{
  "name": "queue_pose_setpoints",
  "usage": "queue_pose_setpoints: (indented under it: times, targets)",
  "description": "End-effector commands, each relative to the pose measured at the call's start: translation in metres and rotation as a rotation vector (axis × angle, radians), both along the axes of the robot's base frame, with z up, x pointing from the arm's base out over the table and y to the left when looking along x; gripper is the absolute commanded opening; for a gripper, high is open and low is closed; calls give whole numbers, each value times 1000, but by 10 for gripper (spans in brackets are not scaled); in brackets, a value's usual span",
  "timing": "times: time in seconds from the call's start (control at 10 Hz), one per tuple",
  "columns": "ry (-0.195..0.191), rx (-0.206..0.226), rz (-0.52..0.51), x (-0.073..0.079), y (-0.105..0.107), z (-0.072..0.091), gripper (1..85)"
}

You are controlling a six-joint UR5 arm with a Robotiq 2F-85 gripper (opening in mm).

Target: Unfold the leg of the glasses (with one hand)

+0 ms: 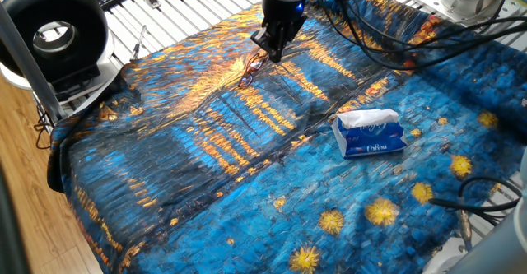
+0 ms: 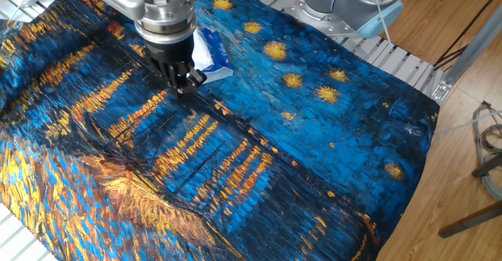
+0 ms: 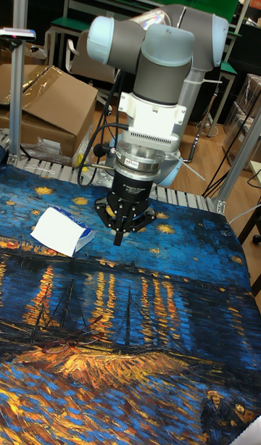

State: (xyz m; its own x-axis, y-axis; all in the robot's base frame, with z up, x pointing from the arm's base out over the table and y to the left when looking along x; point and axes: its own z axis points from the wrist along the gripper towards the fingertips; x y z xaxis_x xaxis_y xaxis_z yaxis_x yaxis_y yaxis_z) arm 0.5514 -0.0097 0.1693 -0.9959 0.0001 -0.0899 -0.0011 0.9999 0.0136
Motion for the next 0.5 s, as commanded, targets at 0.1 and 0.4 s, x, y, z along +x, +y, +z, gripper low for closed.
queue_pose_setpoints:
  times: [0.1, 0.4]
  targets:
    - [-24, 7, -39, 6, 0, 2, 10]
    - [-43, 16, -38, 11, 2, 3, 10]
